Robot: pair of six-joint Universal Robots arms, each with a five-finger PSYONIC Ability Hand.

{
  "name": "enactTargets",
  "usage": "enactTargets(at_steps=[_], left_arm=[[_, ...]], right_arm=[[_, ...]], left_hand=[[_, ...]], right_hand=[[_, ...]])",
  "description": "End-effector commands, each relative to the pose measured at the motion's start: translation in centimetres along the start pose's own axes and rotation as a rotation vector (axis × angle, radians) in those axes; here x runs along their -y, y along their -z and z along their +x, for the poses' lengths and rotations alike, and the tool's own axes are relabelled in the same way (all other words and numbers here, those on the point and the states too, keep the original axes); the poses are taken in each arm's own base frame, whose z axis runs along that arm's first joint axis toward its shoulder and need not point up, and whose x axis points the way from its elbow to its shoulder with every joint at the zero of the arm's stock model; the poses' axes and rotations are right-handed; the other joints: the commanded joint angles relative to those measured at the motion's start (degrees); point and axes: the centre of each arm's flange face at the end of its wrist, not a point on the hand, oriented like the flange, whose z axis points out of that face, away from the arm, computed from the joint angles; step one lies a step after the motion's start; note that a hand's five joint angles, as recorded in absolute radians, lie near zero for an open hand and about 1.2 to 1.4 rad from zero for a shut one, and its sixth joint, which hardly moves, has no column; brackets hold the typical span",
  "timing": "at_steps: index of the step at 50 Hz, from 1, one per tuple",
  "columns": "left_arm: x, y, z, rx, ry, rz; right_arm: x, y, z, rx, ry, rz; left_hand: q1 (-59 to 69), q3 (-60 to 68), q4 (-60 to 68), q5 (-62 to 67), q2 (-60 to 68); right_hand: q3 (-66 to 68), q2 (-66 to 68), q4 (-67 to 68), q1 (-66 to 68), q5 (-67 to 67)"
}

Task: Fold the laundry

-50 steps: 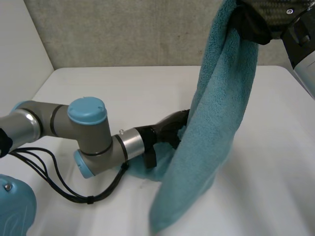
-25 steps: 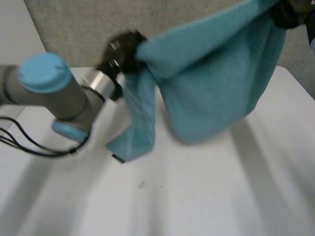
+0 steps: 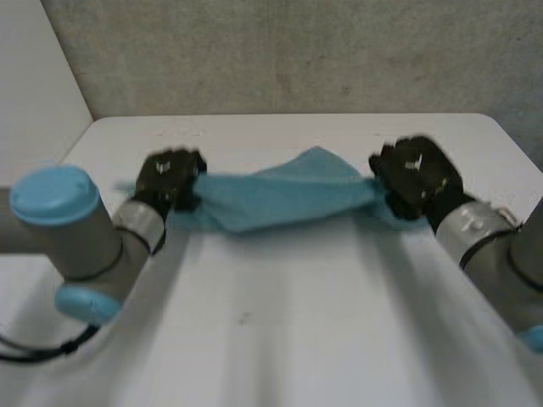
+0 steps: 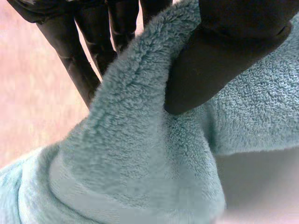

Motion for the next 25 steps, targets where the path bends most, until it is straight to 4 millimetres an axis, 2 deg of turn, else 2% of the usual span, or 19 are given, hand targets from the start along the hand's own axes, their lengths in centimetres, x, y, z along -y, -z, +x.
enactTargets(at_steps=[1, 2, 4, 7, 9, 13, 15, 18, 20, 25], left_arm=[[-2.8, 4.2, 2.3, -0.008, -0.09, -0.162], [-2.8, 4.2, 2.3, -0.009, -0.09, -0.162], [-2.1, 5.0, 2.8, -0.021, -0.093, -0.192], [-1.6, 5.2, 2.8, -0.024, -0.092, -0.195], [0.1, 5.2, 2.7, -0.024, -0.092, -0.163], [1.7, 5.0, 2.1, -0.005, -0.093, -0.116], [2.6, 4.6, 0.6, 0.036, -0.087, -0.1], [2.6, 4.6, -0.2, 0.058, -0.083, -0.107], [2.3, 5.2, -1.4, 0.095, -0.071, -0.147], [1.7, 6.5, -2.9, 0.141, -0.05, -0.231]], right_arm=[[-2.5, 0.7, -0.4, -0.039, 0.091, -0.142], [-2.5, 0.7, -0.4, -0.039, 0.091, -0.142], [-2.5, 0.7, -0.3, -0.054, 0.091, -0.147], [-2.7, 0.7, -0.1, -0.063, 0.082, -0.149], [-2.7, 0.7, -0.1, -0.064, 0.082, -0.149], [-2.8, 0.7, -0.1, -0.066, 0.077, -0.152], [-2.9, 0.7, -0.1, -0.068, 0.059, -0.151], [-2.8, 0.7, 0.0, -0.072, 0.044, -0.149], [-2.8, 0.6, 0.1, -0.078, 0.013, -0.147], [-2.8, 0.6, 0.1, -0.08, -0.009, -0.148]], left_hand=[[-15.1, -18.2, -18.3, -17.0, -18.3], [-15.2, -18.3, -18.4, -17.1, -18.4], [-29.1, -32.2, -32.3, -31.0, -32.3], [-33.2, -36.3, -36.4, -35.1, -36.4], [-42.4, -45.5, -45.6, -44.3, -45.6], [-42.9, -46.0, -46.1, -44.9, -46.2], [-42.9, -46.0, -46.1, -44.9, -46.2], [-42.8, -45.9, -46.0, -44.7, -46.0], [-41.8, -44.9, -45.0, -43.7, -45.0], [-39.1, -42.2, -42.3, -41.0, -42.3]], right_hand=[[11.9, 12.1, 11.7, 23.4, 13.5], [11.9, 12.1, 11.7, 23.4, 13.5], [11.9, 12.1, 11.7, 23.4, 13.5], [11.9, 12.1, 11.7, 23.4, 13.5], [11.9, 12.1, 11.7, 23.4, 13.5], [11.9, 12.1, 11.7, 23.4, 13.5], [11.9, 12.1, 11.7, 23.4, 13.5], [11.9, 12.1, 11.7, 23.4, 13.5], [11.9, 12.1, 11.7, 23.4, 13.5], [11.9, 12.1, 11.7, 23.4, 13.5]])
